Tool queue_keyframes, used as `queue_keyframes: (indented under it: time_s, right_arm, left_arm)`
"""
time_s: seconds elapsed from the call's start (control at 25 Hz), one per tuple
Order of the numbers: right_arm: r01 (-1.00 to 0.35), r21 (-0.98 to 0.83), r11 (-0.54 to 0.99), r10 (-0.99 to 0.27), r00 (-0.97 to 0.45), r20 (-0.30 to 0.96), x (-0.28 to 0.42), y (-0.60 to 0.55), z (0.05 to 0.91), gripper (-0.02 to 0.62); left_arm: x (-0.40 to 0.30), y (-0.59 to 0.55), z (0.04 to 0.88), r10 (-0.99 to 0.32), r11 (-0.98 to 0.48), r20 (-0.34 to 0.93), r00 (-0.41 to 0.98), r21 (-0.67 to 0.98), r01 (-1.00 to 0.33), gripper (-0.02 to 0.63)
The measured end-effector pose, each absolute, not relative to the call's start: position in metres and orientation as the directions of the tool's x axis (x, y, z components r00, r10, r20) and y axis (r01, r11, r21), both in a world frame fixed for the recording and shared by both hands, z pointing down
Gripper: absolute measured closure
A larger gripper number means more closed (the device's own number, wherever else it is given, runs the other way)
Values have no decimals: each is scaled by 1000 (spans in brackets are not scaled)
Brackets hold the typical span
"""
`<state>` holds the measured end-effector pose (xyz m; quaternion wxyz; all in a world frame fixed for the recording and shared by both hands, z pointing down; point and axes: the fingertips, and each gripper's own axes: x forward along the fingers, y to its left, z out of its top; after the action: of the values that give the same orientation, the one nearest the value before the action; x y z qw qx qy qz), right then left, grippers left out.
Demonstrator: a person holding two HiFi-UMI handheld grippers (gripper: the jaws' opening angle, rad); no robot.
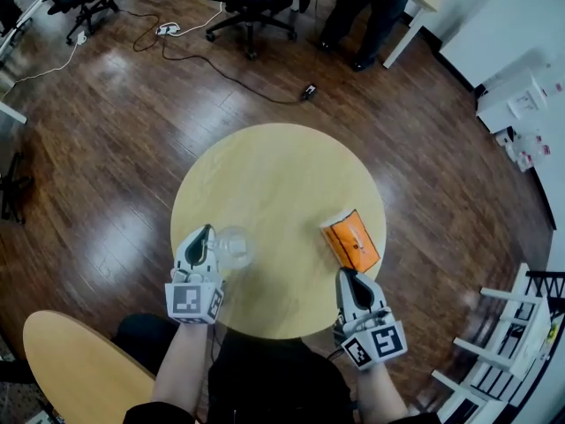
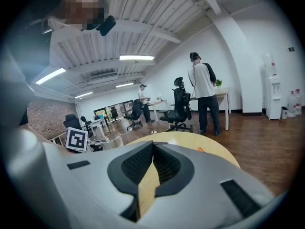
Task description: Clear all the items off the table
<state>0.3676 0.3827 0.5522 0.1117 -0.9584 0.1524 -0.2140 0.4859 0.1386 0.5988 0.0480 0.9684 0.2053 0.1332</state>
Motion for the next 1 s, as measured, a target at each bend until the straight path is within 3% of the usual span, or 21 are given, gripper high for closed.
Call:
queue_keyframes:
  time_s: [0.2, 0.44, 0.68, 1.0]
  right_arm:
    - [-372, -245, -896, -431, 862, 266, 386, 367, 522, 591]
    - [-572, -218, -790, -606, 783, 142, 390, 312, 480, 591]
    - [-795, -189, -576, -816, 575, 66, 407, 215, 448, 591]
    - [-947, -142, -287, -958, 287, 17, 328, 47, 417, 591]
  left_arm:
    - [473, 122, 562, 370, -928, 182, 911, 108, 356, 601]
    - [412, 61, 515, 216, -965, 102, 971, 173, 197, 601]
    - [341, -40, 467, -59, -994, 33, 998, 86, -62, 601]
    - [162, -193, 436, -434, -899, -34, 900, 72, -431, 602]
